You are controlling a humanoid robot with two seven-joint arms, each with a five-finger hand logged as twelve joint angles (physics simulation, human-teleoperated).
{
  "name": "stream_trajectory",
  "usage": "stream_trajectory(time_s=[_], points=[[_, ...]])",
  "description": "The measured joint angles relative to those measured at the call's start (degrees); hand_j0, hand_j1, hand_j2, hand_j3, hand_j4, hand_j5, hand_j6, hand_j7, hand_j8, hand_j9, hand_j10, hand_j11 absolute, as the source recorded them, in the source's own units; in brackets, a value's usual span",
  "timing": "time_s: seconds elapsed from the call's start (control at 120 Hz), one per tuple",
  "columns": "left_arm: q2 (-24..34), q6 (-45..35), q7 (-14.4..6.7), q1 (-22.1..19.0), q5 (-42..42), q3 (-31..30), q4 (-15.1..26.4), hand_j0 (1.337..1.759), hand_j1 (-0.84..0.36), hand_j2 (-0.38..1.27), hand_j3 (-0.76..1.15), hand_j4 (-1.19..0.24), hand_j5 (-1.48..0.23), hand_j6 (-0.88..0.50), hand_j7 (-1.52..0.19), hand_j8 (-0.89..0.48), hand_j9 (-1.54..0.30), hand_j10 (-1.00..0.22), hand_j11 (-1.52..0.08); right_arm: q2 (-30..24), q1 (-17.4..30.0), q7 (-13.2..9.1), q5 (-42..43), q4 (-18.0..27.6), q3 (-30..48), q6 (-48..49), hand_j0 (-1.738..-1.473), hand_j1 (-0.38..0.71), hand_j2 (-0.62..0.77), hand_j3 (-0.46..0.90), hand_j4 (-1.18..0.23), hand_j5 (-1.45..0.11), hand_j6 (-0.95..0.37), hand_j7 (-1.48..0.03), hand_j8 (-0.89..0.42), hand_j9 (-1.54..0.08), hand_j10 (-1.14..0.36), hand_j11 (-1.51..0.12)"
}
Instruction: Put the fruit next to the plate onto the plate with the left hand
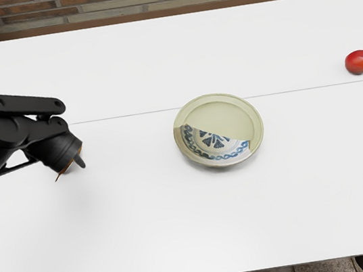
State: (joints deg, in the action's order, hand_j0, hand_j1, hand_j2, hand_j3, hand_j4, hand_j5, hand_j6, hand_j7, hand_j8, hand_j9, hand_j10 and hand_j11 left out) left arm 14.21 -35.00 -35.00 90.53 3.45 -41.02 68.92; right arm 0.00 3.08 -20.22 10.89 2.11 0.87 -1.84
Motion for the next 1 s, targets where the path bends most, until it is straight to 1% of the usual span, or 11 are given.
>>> stream_trajectory(time_s=[0.15, 0.35, 0.542, 0.817, 0.942, 0.958, 1.0], points=[[-0.2, 0.0, 0.0, -0.3, 0.0, -0.3, -1.0, 1.658, -0.01, 0.06, 0.00, -0.30, -0.39, -0.30, -0.39, -0.30, -0.39, -0.30, -0.39, 0.0, 0.0, 0.0, 0.0, 0.0, 0.0, 0.0, -1.658, -0.35, 0.00, 0.00, 0.00, 0.00, 0.00, 0.00, 0.00, 0.00, 0.00, 0.00], [-0.5, 0.0, 0.0, -0.4, 0.0, -0.6, -1.6, 1.658, -0.07, 0.07, 0.00, -0.35, -0.46, -0.35, -0.46, -0.35, -0.46, -0.35, -0.46, 0.0, 0.0, 0.0, 0.0, 0.0, 0.0, 0.0, -1.658, -0.35, 0.00, 0.00, 0.00, 0.00, 0.00, 0.00, 0.00, 0.00, 0.00, 0.00], [-0.2, 0.0, 0.0, 0.2, 0.1, -0.6, -1.4, 1.658, -0.11, 0.08, 0.00, -0.38, -0.50, -0.38, -0.50, -0.38, -0.50, -0.38, -0.50, 0.0, 0.0, 0.0, 0.0, 0.0, 0.0, 0.0, -1.658, -0.35, 0.00, 0.00, 0.00, 0.00, 0.00, 0.00, 0.00, 0.00, 0.00, 0.00], [-0.2, 0.0, 0.0, 0.2, 0.3, -0.3, -0.5, 1.658, -0.13, 0.08, 0.00, -0.40, -0.51, -0.40, -0.51, -0.40, -0.51, -0.40, -0.51, 0.0, 0.0, 0.0, 0.0, 0.0, 0.0, 0.0, -1.658, -0.35, 0.00, 0.00, 0.00, 0.00, 0.00, 0.00, 0.00, 0.00, 0.00, 0.00], [0.2, 0.0, 0.0, 0.2, 0.6, -0.3, 0.5, 1.658, -0.12, 0.08, 0.00, -0.40, -0.51, -0.40, -0.51, -0.39, -0.51, -0.40, -0.51, 0.0, 0.0, 0.0, 0.0, 0.0, 0.0, 0.0, -1.658, -0.35, 0.00, 0.00, 0.00, 0.00, 0.00, 0.00, 0.00, 0.00, 0.00, 0.00], [0.3, 0.0, 0.0, 0.2, 0.6, -0.3, 0.6, 1.658, -0.12, 0.08, 0.00, -0.40, -0.51, -0.40, -0.51, -0.38, -0.53, -0.40, -0.51, 0.0, 0.0, 0.0, 0.0, 0.0, 0.0, 0.0, -1.658, -0.35, 0.00, 0.00, 0.00, 0.00, 0.00, 0.00, 0.00, 0.00, 0.00, 0.00], [0.3, 0.0, 0.0, 0.2, 0.5, -0.3, 0.9, 1.658, -0.12, 0.08, 0.00, -0.40, -0.51, -0.40, -0.50, -0.30, -0.63, -0.40, -0.51, 0.0, 0.0, 0.0, 0.0, 0.0, 0.0, 0.0, -1.658, -0.35, 0.00, 0.00, 0.00, 0.00, 0.00, 0.00, 0.00, 0.00, 0.00, 0.00]])
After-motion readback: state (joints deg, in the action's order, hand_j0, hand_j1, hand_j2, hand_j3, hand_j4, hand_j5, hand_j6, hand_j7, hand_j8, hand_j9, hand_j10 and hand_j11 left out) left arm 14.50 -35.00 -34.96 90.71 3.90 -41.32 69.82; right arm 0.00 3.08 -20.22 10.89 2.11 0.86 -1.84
